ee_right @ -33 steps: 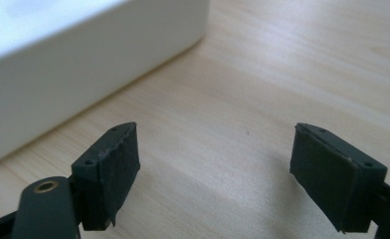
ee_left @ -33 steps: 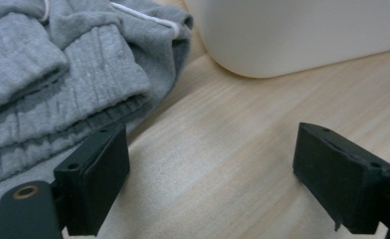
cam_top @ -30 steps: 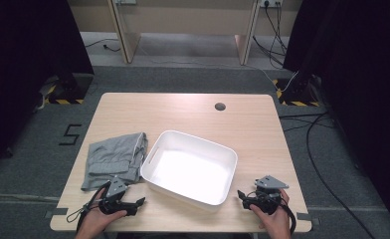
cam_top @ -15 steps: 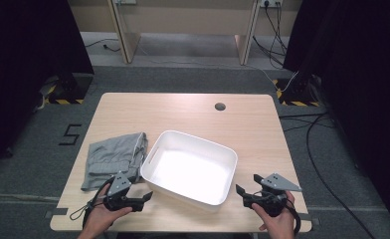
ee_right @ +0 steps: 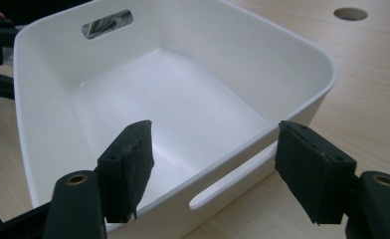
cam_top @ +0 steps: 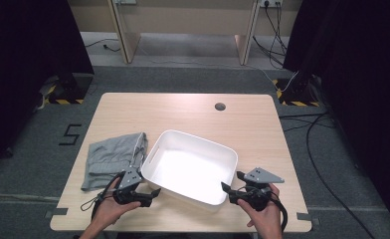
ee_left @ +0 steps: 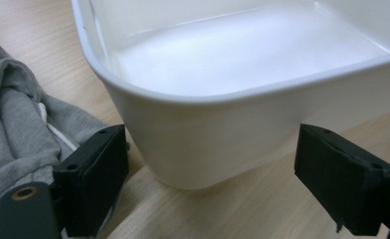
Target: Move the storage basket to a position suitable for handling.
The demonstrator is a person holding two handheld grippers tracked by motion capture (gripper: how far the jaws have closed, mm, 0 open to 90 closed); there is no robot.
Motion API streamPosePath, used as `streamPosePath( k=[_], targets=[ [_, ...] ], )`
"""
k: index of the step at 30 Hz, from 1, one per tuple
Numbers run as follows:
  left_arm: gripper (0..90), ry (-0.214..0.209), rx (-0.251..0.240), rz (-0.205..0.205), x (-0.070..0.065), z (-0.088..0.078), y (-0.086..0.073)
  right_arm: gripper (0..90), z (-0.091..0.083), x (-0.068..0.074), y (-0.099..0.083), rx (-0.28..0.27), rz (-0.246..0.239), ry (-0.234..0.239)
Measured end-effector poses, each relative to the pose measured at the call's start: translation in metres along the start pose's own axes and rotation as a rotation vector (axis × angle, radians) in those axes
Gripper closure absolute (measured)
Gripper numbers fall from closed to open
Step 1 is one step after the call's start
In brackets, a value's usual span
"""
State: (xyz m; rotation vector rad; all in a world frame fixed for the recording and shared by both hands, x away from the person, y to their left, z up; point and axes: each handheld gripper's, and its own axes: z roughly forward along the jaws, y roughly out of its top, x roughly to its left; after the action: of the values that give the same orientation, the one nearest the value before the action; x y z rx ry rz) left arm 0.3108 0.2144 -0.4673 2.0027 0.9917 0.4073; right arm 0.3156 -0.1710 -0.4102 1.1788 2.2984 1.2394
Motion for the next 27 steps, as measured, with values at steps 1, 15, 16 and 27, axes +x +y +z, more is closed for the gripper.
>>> streamPosePath(
  k=[1, 15, 16, 27],
  targets=[
    [13.6, 0.002, 0.003, -0.001, -0.001, 0.0, 0.0, 32.0, 0.005, 0.001, -0.001, 0.02, -0.004, -0.002],
    [12.8, 0.01, 0.023, 0.013, -0.01, 0.007, 0.007, 37.1, 0.017, -0.008, 0.002, 0.078, -0.035, -0.075],
    [12.7, 0.01, 0.023, 0.013, -0.01, 0.007, 0.007, 37.1, 0.017, -0.008, 0.002, 0.078, -0.035, -0.075],
    [13.9, 0.03, 0.026, 0.005, -0.016, 0.014, 0.016, 37.7, 0.035, -0.032, 0.011, 0.072, -0.034, -0.086]
  ],
)
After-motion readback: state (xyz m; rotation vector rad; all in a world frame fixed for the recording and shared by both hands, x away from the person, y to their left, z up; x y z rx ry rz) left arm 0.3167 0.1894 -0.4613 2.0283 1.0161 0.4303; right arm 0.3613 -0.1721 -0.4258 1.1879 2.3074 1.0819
